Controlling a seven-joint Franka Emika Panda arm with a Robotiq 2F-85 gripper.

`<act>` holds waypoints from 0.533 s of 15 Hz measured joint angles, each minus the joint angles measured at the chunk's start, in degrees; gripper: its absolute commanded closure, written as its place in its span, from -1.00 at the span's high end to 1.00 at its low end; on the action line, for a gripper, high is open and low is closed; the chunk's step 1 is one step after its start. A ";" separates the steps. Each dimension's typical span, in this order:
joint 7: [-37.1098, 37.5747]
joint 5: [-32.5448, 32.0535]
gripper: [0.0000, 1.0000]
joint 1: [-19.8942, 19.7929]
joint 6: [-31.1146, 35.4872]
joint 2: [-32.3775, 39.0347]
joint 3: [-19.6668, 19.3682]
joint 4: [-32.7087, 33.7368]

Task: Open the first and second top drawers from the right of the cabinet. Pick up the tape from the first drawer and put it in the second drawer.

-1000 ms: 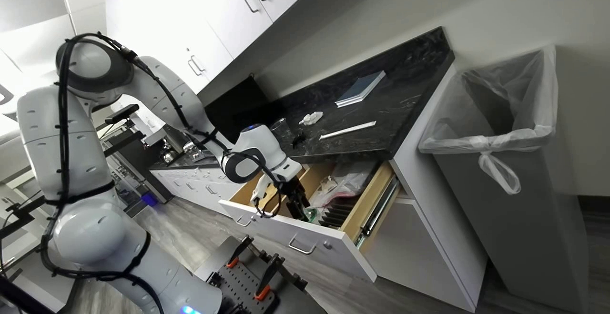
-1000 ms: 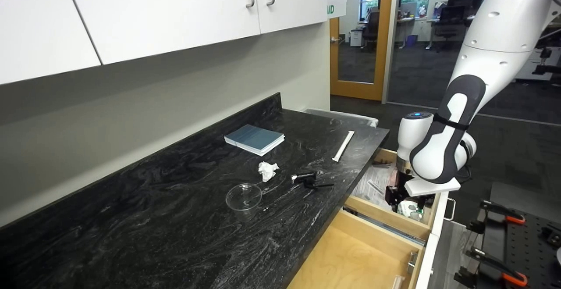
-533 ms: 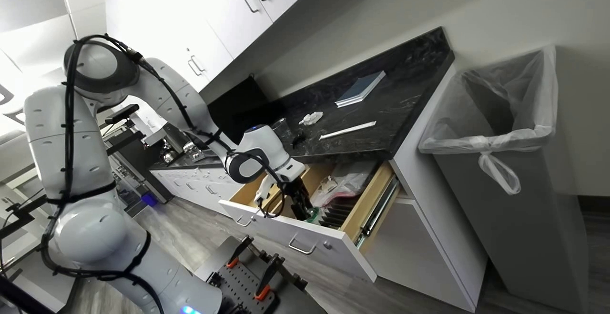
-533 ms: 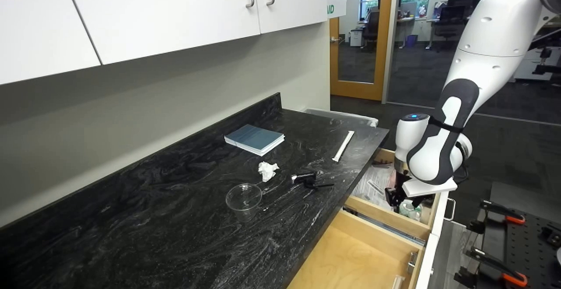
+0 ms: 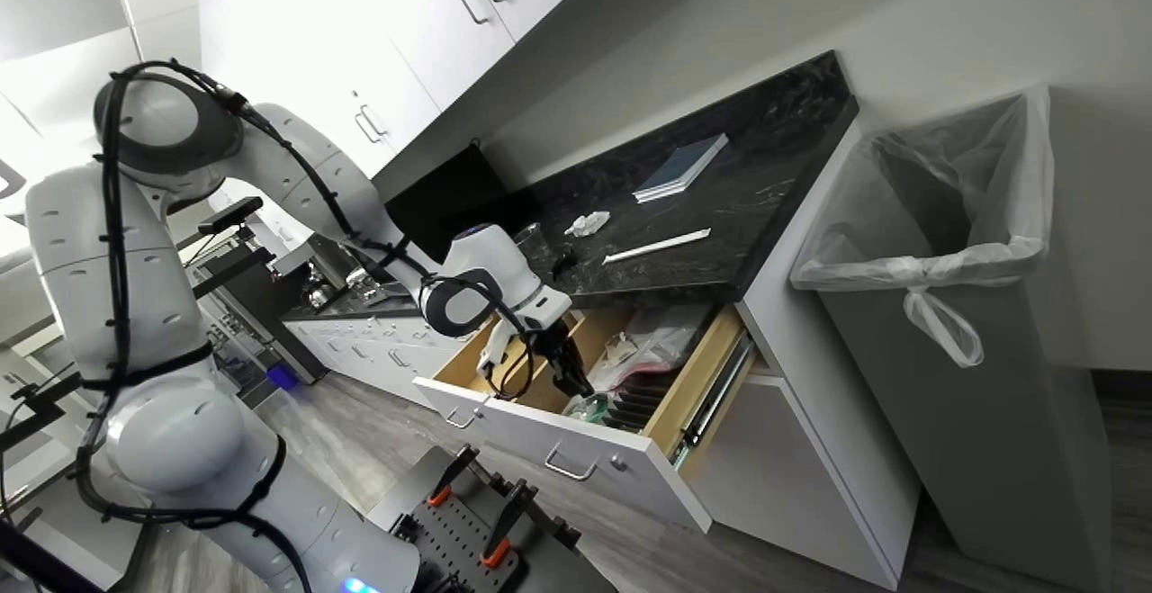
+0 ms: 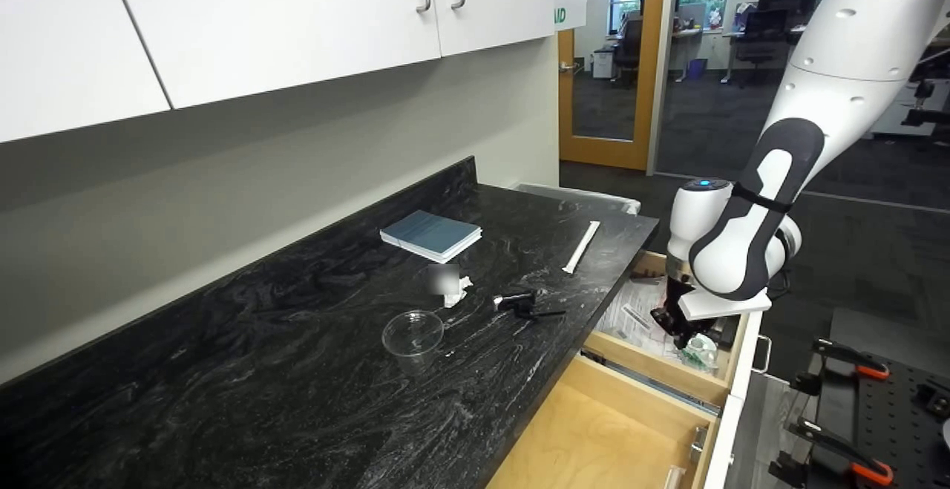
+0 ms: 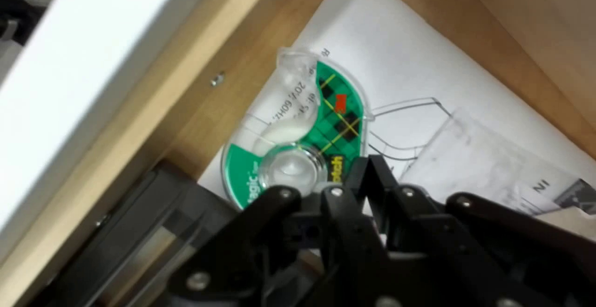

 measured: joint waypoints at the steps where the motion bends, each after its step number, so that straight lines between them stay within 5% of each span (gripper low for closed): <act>1: -0.06 -0.10 -0.97 0.03 -0.38 -1.87 -0.18 -0.52; 2: -0.07 -0.53 -0.57 0.09 -1.15 -3.92 -0.48 -1.04; 3: 0.04 -1.63 -0.38 0.36 -2.53 -6.05 -1.18 -1.46; 8: 9.15 -20.41 0.36 0.84 -20.38 -14.41 -6.17 -1.49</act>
